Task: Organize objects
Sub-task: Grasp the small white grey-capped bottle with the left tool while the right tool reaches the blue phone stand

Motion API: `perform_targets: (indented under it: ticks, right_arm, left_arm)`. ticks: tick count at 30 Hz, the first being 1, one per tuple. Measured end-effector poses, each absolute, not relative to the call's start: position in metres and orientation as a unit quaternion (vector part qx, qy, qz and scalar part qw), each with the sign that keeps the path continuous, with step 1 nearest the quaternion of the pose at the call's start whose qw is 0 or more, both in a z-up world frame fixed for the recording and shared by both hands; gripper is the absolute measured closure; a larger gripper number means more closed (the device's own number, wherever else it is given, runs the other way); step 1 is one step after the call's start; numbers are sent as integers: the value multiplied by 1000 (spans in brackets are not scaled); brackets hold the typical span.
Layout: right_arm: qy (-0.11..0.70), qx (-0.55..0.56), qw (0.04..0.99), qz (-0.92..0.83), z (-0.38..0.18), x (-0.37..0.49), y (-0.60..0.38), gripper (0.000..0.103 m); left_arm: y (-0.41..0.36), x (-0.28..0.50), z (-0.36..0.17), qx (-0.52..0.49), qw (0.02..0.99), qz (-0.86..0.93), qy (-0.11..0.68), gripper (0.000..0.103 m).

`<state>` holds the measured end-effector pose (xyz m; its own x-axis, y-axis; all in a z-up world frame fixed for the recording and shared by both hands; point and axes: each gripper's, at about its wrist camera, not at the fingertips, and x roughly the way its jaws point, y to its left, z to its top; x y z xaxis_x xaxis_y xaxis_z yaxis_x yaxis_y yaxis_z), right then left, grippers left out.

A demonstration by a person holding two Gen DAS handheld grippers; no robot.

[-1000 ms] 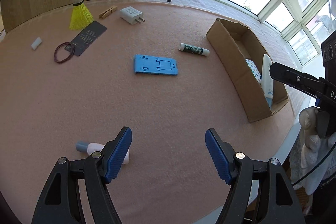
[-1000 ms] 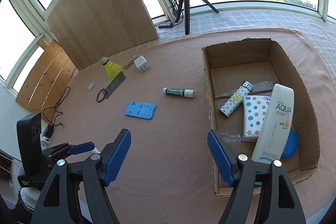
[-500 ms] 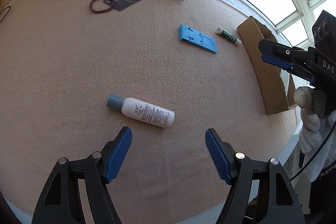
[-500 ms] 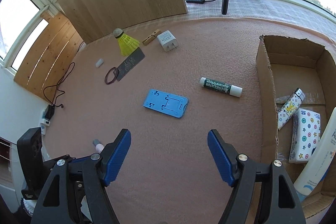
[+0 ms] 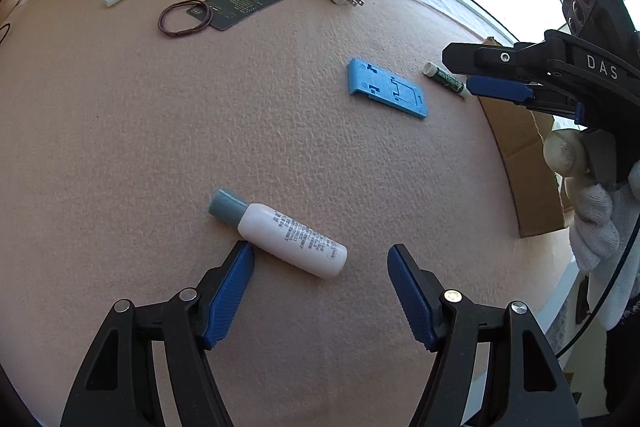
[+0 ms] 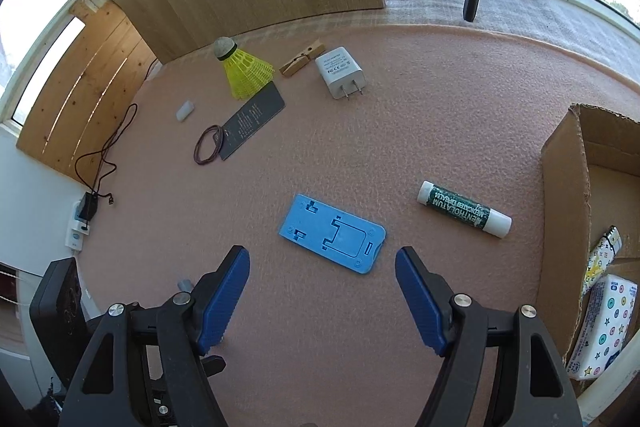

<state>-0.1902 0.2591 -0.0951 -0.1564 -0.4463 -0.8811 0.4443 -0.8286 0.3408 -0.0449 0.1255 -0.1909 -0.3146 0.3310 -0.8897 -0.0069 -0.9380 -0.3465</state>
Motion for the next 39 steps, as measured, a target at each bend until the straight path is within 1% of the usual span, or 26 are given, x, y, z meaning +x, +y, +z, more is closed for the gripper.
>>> perform_targets:
  ticks: [11,13,15,17,20,22,24,29,33,36,39]
  right_arm:
    - [16,596,296,-747,-122,-218,232,31]
    - [19,598,295,-745,-127,-222,228,31]
    - [23,602,295,-742,-132,-226,225,31]
    - [24,607,301,-736,-136,-229,221,31]
    - [33,609,306,-731,-140,-230,216,31]
    - [44,608,307,-731,-140,-230,214,31]
    - [53,611,308,-728,-140,-229,212,31]
    - [82,619,317,-714,-141,-219,210,31]
    - [120,614,327,-708,-141,-202,205,32]
    - [144,608,319,-712,-141,-191,204,37]
    - [160,600,303,-723,-140,-183,204,47]
  left_arm:
    - [129,-64,-191,-572,104,804,-127,32]
    - [130,-65,-191,-572,102,805,-118,33]
    - [131,-66,-190,-573,100,807,-108,41]
    - [131,-65,-190,-572,99,808,-104,45]
    - [129,-63,-190,-573,102,807,-105,46]
    - [128,-62,-190,-573,102,807,-103,50]
    - [126,-62,-189,-572,101,807,-100,55]
    - [122,-63,-189,-573,101,807,-106,62]
    - [121,-64,-189,-572,101,807,-108,68]
    - [120,-69,-191,-573,102,807,-106,70]
    - [117,-68,-192,-572,102,807,-105,74]
